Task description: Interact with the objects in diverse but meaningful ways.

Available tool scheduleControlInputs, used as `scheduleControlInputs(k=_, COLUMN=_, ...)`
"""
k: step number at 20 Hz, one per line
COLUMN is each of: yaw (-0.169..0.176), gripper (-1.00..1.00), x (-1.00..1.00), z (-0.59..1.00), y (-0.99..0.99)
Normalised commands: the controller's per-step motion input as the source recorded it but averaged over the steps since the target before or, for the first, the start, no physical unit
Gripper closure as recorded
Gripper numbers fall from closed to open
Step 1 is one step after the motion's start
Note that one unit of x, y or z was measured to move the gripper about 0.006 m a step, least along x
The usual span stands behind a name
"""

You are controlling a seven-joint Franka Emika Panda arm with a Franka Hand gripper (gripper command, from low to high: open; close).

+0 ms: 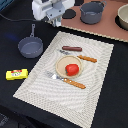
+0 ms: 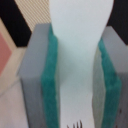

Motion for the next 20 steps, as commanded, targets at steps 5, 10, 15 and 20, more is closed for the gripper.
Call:
scheduleControlInputs(k=5, yaw=-0.057, gripper=1.0, x=0.82, z=0.26, y=-0.28)
scheduleControlInputs(k=10, yaw=-0.029, gripper=1.0, x=0.92, z=0.07, y=0.0)
scheduleControlInputs(k=15, yaw=-0.015, gripper=1.0, x=0.96, z=0.08, y=0.09)
scheduleControlInputs(k=20, yaw=-0.023, gripper=1.0, x=0.93, z=0.02, y=0.1)
